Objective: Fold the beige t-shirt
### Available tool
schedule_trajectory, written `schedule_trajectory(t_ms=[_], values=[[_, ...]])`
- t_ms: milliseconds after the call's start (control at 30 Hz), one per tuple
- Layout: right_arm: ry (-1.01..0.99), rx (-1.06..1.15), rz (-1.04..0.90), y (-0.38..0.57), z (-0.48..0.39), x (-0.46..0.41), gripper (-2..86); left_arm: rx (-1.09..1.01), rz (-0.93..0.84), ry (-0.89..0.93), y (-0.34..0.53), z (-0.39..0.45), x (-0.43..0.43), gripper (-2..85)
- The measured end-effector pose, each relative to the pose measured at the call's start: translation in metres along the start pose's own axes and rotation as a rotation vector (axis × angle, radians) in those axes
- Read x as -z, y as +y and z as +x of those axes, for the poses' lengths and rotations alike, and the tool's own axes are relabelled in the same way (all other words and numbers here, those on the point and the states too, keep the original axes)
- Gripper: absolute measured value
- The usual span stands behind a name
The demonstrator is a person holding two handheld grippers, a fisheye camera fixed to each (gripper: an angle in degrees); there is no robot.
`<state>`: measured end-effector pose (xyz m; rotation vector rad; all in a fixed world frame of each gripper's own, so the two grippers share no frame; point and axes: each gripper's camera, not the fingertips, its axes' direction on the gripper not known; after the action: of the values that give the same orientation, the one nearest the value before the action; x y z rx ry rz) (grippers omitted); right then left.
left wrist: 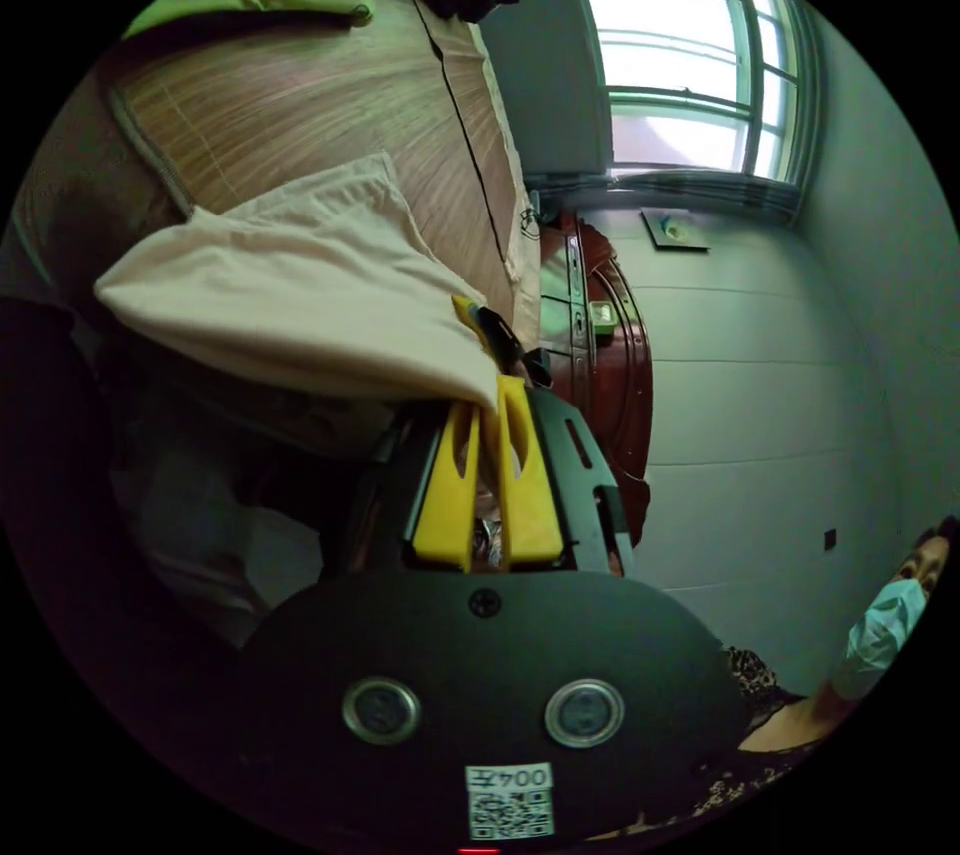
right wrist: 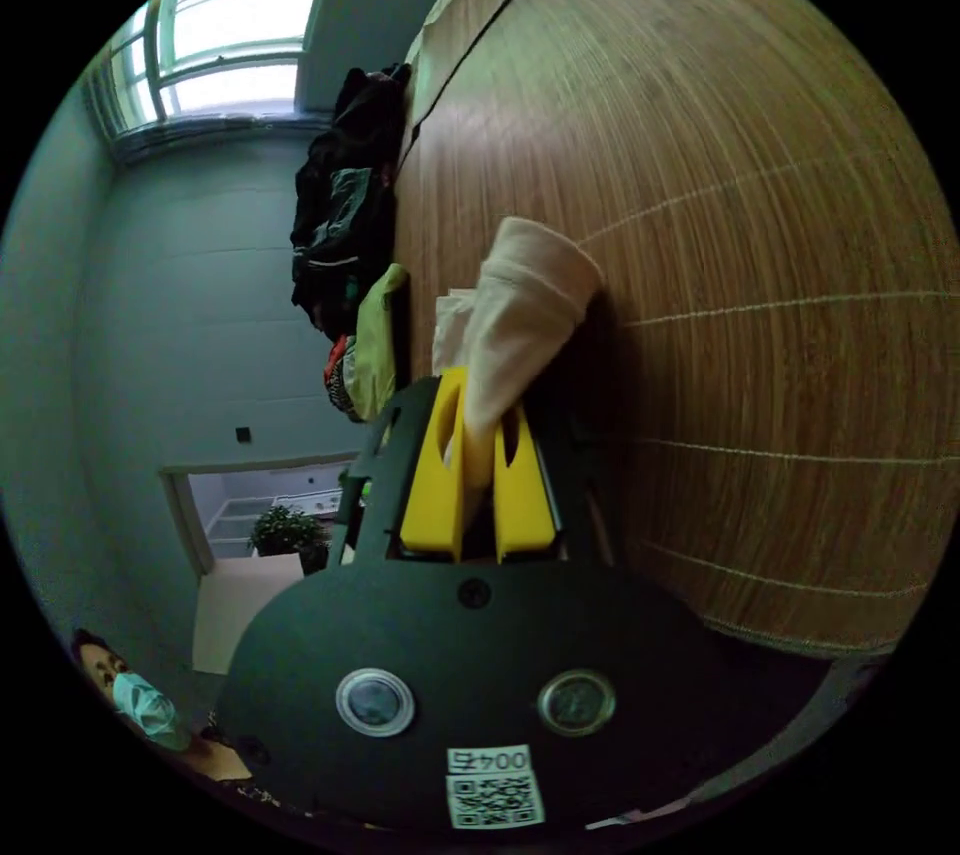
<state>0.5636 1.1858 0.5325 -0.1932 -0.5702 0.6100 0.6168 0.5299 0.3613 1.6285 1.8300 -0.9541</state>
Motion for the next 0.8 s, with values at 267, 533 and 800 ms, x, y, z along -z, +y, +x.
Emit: schedule_trajectory(t_ms=[267,533,800], values=[[0.067,0.132,-0.001,-0.019,-0.113,-0.007,4.7,-0.100,0.037,0.065,-0.018,0.040,0.056,5.6],[0.133,0.283,-0.094,-0.067,-0.252,-0.097,4.7,-0.162,0.156,0.102,-0.078,0.066,0.156,5.7],[0.003,0.563,-0.162,-0.136,-0.422,-0.252,4.7,-0.382,0.391,-0.096,-0.165,0.111,0.300,5.5]])
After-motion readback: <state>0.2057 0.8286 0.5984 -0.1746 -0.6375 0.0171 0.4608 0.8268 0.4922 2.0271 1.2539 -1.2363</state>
